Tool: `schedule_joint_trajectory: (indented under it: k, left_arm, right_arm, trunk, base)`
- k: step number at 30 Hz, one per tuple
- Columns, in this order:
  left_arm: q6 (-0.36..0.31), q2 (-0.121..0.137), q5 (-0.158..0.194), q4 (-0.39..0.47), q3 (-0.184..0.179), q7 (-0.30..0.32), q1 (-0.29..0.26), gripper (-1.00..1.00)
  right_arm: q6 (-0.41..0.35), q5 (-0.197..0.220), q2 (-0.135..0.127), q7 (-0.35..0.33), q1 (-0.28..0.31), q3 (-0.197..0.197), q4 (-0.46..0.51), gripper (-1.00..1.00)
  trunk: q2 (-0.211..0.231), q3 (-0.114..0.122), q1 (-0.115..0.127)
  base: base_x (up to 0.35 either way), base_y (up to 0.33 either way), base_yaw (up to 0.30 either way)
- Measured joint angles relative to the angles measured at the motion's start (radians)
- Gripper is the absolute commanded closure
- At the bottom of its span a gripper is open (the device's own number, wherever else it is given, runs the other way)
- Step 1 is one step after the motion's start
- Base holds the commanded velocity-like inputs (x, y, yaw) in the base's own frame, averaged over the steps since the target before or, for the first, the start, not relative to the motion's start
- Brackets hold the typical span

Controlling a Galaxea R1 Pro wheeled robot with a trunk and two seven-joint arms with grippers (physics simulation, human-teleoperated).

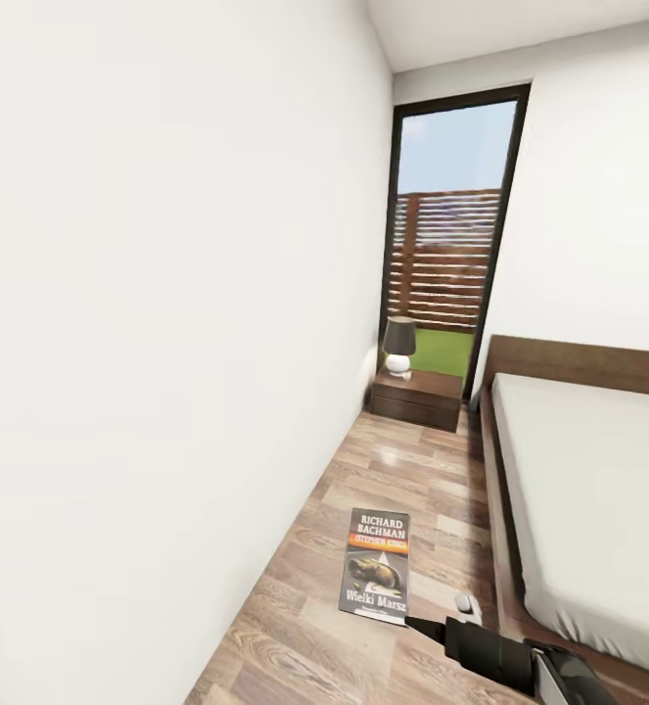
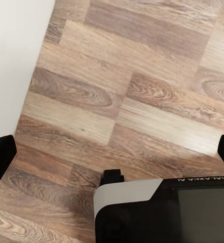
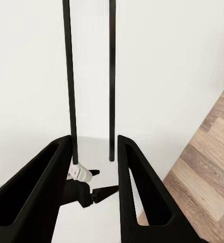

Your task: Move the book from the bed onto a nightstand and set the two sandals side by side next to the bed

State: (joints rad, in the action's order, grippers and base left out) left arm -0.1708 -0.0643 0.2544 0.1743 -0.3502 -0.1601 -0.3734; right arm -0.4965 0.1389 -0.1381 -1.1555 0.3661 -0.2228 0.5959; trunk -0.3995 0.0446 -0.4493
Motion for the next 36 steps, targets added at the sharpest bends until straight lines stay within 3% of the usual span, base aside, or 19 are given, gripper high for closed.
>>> schedule_joint_trajectory:
  k: [21, 36]
  left_arm:
    - [0.015, -0.006, -0.003, -0.013, -0.002, 0.0, 0.0, -1.0]
    - [0.015, -0.006, -0.008, -0.013, -0.002, -0.001, 0.0, -1.0]
  right_arm:
    - [0.001, -0.002, -0.006, 0.003, 0.0, 0.0, -0.005, 1.0]
    - [0.001, 0.001, -0.005, 0.006, 0.0, -0.001, -0.005, 1.0]
  trunk:
    - [0.0, 0.014, 0.0]
    - [0.0, 0.016, 0.0]
  base:
    - [0.188, 0.058, -0.246]
    - [0.024, 0.002, -0.062]
